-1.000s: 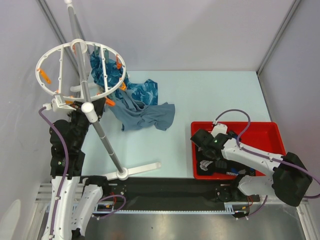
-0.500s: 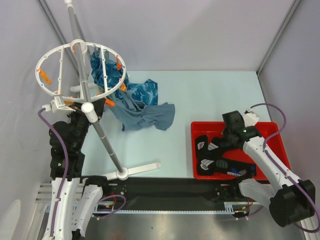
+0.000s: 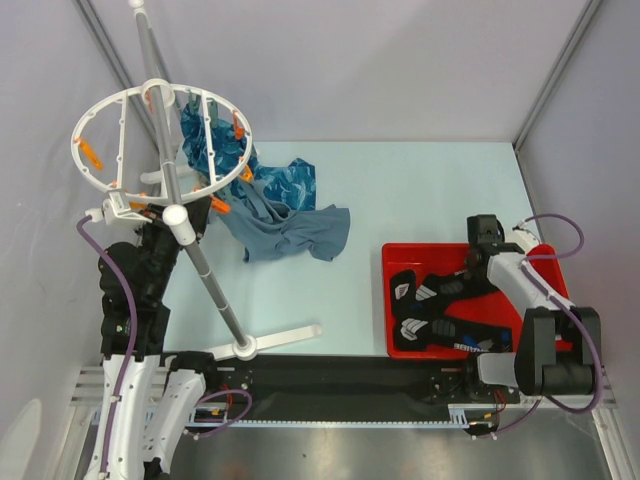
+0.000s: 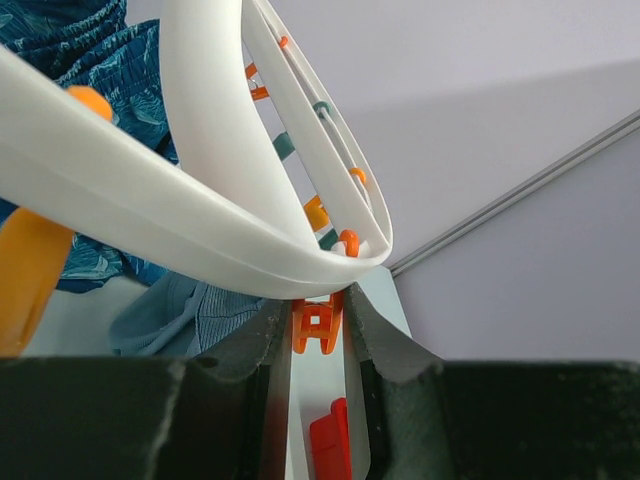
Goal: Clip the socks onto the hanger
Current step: Pick up the sock from the bin.
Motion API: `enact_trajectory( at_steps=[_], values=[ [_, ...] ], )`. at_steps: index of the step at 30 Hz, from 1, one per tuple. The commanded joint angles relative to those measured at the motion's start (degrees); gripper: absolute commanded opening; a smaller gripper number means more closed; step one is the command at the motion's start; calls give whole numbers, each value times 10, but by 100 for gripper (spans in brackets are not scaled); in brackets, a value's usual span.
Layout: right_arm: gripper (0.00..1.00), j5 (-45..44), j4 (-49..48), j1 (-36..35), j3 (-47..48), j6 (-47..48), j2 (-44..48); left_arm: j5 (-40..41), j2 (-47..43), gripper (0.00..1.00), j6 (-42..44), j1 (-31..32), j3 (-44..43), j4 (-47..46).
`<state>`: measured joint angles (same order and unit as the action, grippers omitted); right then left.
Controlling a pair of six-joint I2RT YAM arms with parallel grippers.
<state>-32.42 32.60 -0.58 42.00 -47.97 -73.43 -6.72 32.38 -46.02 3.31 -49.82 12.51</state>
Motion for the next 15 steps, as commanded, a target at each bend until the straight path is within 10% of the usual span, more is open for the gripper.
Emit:
enact_trajectory(
  at_steps=[1, 15],
  values=[
    [59, -41, -53, 16, 3, -14, -38, -22, 4, 0, -1, 5, 3, -1],
    [37, 57, -25, 32, 19, 6, -139, -27, 1, 0, -7, 5, 4, -7]
  ],
)
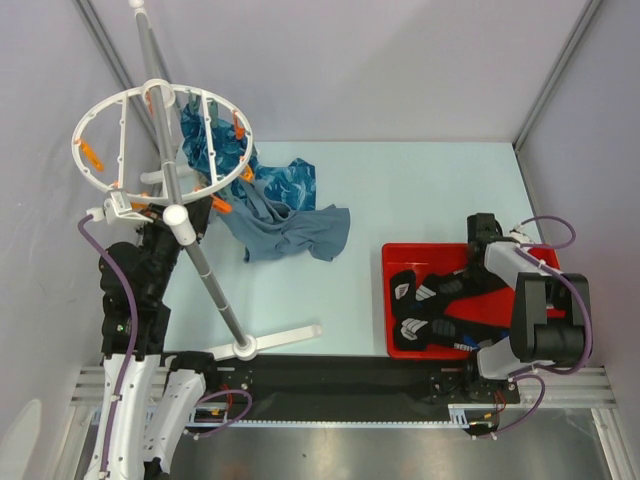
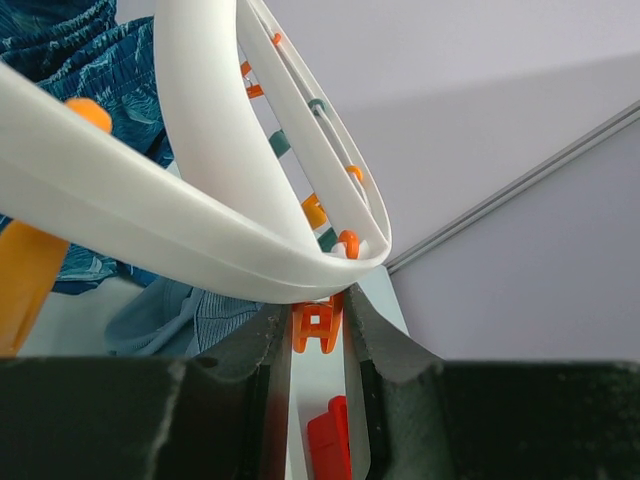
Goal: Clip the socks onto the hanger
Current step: Pick up the sock from the bin.
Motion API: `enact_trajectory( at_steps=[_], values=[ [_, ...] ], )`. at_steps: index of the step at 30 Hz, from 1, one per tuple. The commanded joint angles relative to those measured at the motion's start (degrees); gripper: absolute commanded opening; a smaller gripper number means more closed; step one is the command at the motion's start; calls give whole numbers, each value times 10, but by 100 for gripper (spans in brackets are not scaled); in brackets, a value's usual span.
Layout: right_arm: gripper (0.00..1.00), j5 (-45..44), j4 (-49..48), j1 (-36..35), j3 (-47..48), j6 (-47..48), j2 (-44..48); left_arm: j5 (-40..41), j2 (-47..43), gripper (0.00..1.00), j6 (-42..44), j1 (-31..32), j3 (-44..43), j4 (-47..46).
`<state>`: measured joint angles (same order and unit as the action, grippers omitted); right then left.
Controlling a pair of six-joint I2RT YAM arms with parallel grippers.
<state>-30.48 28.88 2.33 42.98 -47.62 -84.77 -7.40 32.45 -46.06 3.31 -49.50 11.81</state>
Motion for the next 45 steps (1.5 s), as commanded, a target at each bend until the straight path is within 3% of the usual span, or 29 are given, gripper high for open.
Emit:
enact_trajectory(
  at_steps=[1, 3, 6, 7, 8, 12, 20, 23, 30, 34, 37, 41, 45],
  values=[
    [36, 44, 11, 4, 4, 1, -29, -20, -2, 0, -6, 5, 1, -1],
    [34, 64, 0, 6, -3, -2, -30, -20, -2, 0, -6, 5, 1, 0],
    [17, 62, 0, 6, -15, -2, 0, -23, 2, 0, -3, 5, -6, 7],
    [5, 58, 5, 7, -18, 1, 13, -20, 1, 0, 2, 5, -9, 14],
    [0, 48, 8, 7, -20, 7, 26, -17, -1, 0, 3, 5, -10, 15],
    [0, 60, 23, 9, -7, 72, 108, -14, -7, 0, 3, 5, -5, 15],
    [0, 133, -9, 0, -31, 208, 366, -16, -4, 0, 6, 5, -2, 14],
    [0, 175, -1, -2, 2, 248, 402, -10, -5, 0, 15, 5, -10, 23],
    [0, 284, -34, -23, 76, 282, 400, -13, -8, 0, 5, 5, -1, 21],
    [0, 411, -115, -95, 129, 292, 355, -13, -10, 0, 8, 5, 0, 22],
    [0, 433, -128, -150, 208, 328, 292, -14, -12, 0, 8, 5, 0, 24],
    [0, 364, -122, -236, 288, 360, 267, -16, -18, 0, 3, 5, 3, 25],
    [0, 306, -96, -246, 332, 380, 291, -17, -18, 0, 4, 5, -6, 38]
  ],
)
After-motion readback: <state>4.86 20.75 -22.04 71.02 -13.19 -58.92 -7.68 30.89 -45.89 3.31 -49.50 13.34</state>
